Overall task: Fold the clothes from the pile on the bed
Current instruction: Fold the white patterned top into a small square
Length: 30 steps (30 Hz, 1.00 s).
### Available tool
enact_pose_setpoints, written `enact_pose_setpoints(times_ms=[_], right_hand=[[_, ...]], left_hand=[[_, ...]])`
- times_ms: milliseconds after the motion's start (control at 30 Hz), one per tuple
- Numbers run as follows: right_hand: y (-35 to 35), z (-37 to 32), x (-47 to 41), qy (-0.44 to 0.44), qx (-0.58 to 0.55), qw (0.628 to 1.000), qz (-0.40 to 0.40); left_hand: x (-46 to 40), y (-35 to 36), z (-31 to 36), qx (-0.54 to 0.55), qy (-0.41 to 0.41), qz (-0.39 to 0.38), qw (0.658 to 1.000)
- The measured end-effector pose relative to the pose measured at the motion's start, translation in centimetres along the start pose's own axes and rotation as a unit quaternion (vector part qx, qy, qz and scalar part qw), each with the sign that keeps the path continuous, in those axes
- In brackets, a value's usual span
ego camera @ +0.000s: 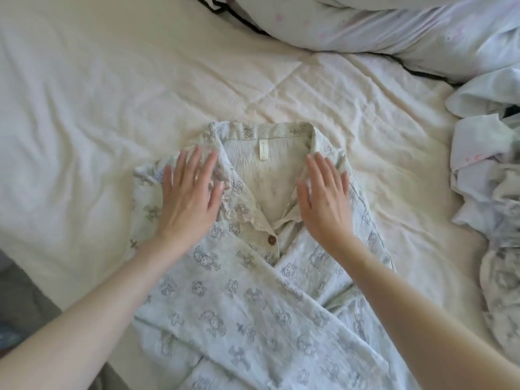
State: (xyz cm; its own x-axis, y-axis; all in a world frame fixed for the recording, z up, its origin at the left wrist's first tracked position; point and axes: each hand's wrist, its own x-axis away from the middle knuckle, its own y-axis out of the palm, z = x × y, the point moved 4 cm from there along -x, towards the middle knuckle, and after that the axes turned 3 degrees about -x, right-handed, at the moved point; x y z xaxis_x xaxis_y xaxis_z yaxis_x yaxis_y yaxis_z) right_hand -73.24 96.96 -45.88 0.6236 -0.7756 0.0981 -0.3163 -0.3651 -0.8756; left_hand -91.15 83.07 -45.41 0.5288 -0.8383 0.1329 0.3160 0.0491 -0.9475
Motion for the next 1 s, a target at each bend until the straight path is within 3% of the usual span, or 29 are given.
enact_pose_setpoints(times_ms=[333, 667, 833, 1000], right_hand=[[0.3, -1.1, 16.2, -0.007, 0.102, 0.988, -0.114], [-0.2, 1.5, 31.5, -0.041, 0.104, 0.986, -0.127], [-0.2, 5.9, 37.9, -0.011, 0.124, 0.984, -0.131], [1.0, 7.4, 42.6, -0.031, 0.115, 0.982, -0.144]], left_hand=[[16.8, 1.9, 2.8, -0.025, 0.034, -0.102, 0.994], [32.8, 6.2, 6.9, -0.037, 0.042, -0.118, 0.991], [39.3, 9.6, 6.9, -0.054, -0.001, -0.163, 0.985], [41.7, 11.2, 5.3, 0.003, -0.037, -0.169, 0.985]])
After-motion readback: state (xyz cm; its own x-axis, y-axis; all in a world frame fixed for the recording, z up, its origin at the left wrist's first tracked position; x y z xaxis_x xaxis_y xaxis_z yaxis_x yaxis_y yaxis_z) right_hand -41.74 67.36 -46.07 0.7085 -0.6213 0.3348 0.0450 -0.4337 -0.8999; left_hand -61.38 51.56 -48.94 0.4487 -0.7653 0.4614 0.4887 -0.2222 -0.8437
